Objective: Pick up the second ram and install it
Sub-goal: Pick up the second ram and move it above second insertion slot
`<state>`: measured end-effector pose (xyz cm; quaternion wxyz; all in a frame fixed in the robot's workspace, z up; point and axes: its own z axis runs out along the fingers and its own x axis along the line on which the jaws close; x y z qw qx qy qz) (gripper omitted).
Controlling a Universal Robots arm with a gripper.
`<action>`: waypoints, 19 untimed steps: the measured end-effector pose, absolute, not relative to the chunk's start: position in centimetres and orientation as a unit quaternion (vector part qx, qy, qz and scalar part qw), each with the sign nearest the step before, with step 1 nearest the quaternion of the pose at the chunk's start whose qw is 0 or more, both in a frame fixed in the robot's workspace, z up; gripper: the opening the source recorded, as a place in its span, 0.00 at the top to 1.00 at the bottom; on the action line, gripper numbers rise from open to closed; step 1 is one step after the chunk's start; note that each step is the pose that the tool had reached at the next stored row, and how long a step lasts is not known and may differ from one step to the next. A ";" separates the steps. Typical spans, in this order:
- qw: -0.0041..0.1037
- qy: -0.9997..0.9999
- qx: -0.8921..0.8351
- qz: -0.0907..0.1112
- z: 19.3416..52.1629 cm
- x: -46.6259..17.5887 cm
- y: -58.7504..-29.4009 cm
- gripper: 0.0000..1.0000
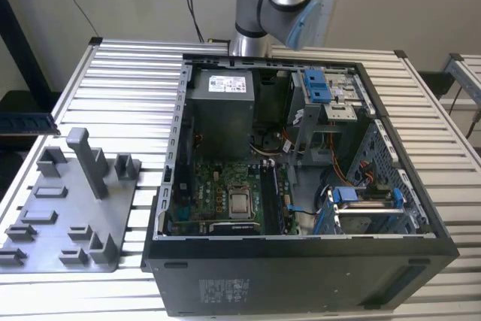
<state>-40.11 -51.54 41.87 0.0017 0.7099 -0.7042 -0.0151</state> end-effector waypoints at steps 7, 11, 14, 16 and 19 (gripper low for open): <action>0.004 -0.704 0.710 -0.017 41.9 -38.5 -51.5 0.88; 0.005 -0.704 0.710 -0.018 41.9 -37.3 -51.5 0.88; 0.006 -0.704 0.710 -0.020 41.9 -36.4 -51.5 0.88; 0.007 -0.704 0.710 -0.021 41.9 -35.7 -51.5 0.88; 0.009 -0.704 0.710 -0.022 41.9 -34.7 -51.5 0.88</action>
